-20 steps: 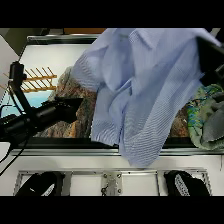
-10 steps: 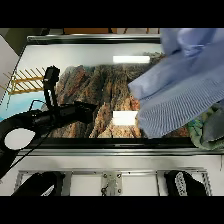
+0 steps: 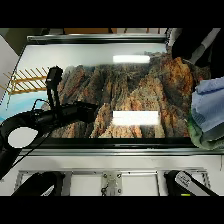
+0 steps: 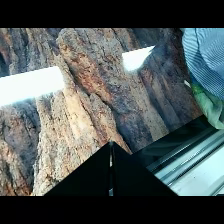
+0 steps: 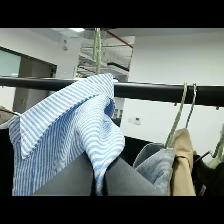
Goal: Fold the clothes and pants, and hang the long-sleeved shirts on hangers.
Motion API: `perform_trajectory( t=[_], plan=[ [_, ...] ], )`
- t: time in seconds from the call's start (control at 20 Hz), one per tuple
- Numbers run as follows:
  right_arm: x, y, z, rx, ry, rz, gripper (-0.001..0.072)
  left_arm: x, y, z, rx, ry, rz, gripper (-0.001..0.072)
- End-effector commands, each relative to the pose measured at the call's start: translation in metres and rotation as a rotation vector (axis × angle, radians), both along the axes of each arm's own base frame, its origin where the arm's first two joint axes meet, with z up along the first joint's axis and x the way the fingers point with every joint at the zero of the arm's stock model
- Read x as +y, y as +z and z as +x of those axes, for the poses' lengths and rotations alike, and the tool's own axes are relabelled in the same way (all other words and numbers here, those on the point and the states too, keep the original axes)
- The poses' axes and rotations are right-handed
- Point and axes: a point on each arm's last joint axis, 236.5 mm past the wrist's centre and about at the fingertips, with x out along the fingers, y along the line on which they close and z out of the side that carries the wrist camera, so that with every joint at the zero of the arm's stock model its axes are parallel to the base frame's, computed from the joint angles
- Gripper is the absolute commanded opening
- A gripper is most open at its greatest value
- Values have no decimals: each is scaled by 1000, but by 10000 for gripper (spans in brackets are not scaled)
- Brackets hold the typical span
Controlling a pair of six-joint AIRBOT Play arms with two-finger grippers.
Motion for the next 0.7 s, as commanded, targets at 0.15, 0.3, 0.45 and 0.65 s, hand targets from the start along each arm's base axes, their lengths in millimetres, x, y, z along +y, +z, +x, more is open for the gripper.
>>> perform_trajectory(
  t=[0.15, 0.3, 0.45, 0.65],
  plan=[
    [-74, -8, -20, -95, -93, 102, 8, 0, -1, 0, 0, -1, 2, 15],
    [-97, -20, -31, -120, -114, 155, 8, 0, 0, 0, 1, -1, 1, 15],
    [-100, -26, -26, -104, -106, 159, 8, 0, -1, 0, 1, -1, 1, 15],
    [-102, -53, -37, -90, -133, 240, 8, 0, 2, 2, -11, 5, -6, 15]
  ],
)
